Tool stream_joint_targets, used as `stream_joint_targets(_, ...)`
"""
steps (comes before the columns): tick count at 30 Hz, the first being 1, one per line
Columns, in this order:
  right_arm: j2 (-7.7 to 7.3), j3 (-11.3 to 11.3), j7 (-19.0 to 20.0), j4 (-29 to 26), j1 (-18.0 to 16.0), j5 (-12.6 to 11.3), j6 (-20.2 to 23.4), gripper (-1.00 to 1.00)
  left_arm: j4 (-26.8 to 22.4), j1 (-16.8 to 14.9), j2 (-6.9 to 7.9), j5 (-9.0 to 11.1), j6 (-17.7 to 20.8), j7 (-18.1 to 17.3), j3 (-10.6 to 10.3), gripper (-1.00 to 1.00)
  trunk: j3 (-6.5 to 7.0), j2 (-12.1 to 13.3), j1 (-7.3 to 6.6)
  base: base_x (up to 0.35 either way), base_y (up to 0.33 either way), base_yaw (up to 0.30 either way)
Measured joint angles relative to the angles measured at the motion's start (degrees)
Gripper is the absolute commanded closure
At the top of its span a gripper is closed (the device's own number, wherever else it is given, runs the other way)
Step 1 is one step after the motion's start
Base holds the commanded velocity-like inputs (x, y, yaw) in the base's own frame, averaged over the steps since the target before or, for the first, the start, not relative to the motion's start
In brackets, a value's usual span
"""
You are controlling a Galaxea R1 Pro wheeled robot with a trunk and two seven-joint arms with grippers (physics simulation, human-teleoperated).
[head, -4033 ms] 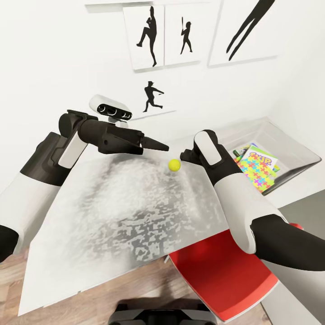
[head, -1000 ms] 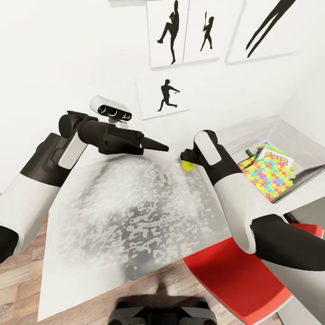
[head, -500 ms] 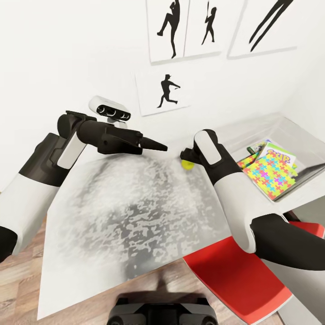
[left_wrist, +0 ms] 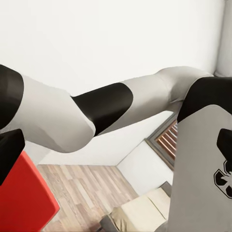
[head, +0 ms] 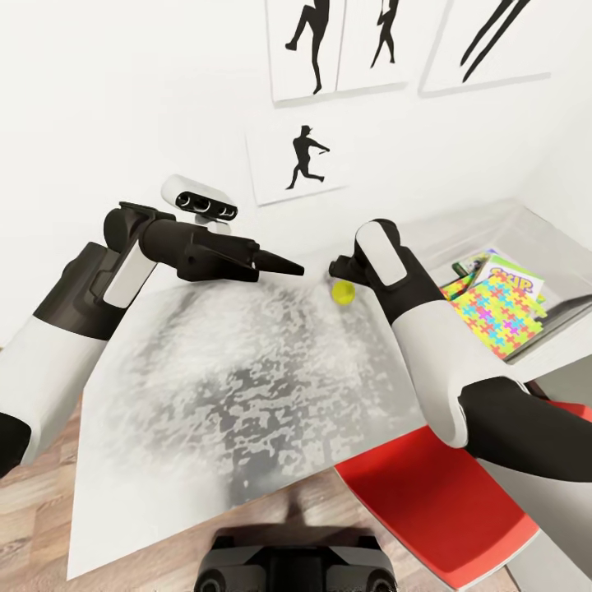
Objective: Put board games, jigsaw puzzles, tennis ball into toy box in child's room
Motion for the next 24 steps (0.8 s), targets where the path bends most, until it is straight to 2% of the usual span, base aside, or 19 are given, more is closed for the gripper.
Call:
stream_joint_targets(15,0.0,0.0,0.01,0.85,-0.34,-0.01,0.0,-1.0,0.0,0.05,0.01,0.0,0.0,0.03,0.01,-1.0,-1.17,0.0,0.0,0.0,0.0,0.0)
stream_joint_targets(24,0.0,0.0,-0.01,0.78,-0.35,0.05,0.0,-1.0,0.0,0.05,0.02,0.0,0.0,0.03,0.07,-1.0,-1.35,0.0,0.0,0.0,0.0,0.0)
